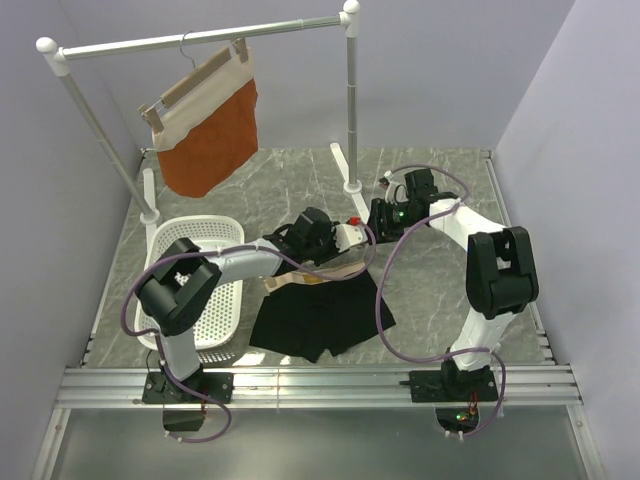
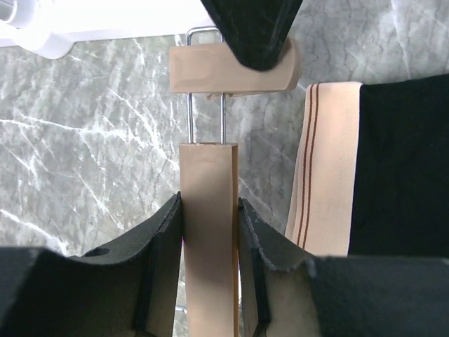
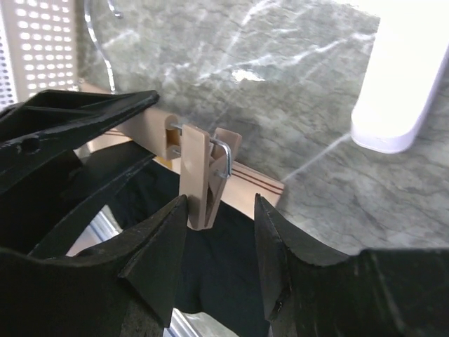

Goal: Clip the underwear to the hanger

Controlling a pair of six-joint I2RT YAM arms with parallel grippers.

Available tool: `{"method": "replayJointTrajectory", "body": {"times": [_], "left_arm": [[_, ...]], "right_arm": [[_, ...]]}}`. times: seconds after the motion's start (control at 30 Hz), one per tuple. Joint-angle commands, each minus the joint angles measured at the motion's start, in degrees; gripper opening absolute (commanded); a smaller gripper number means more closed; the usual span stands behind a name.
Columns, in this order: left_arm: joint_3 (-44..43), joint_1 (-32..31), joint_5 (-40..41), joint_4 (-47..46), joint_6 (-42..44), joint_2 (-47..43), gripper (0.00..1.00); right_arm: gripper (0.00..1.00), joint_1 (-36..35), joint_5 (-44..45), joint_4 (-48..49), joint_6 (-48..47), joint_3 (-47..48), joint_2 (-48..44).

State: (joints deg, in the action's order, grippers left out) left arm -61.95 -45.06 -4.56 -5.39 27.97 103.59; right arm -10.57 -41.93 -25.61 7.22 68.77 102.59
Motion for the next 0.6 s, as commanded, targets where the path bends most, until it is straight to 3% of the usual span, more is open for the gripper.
{"method": "replayJointTrajectory", "body": {"times": [0.0,0.23,0.57], "left_arm": [[0.34,-0.82,1.40,-4.46,-1.86,-3.39,0.02],[1.83,-1.00,1.31,-4.11,-1.69,-5.06,0.01],[2.19,-1.52,1.83,-4.11,-1.95,-6.03,0.03]], "right_arm": [[0.50,0.46,-2.89,2.84,2.27,-0.65,0.60],[0.49,3.18,-10.18,8.28,5.60,-3.21,-0.37],[0.50,3.27,-16.95,7.06,6.23,-1.53,3.50]]}}
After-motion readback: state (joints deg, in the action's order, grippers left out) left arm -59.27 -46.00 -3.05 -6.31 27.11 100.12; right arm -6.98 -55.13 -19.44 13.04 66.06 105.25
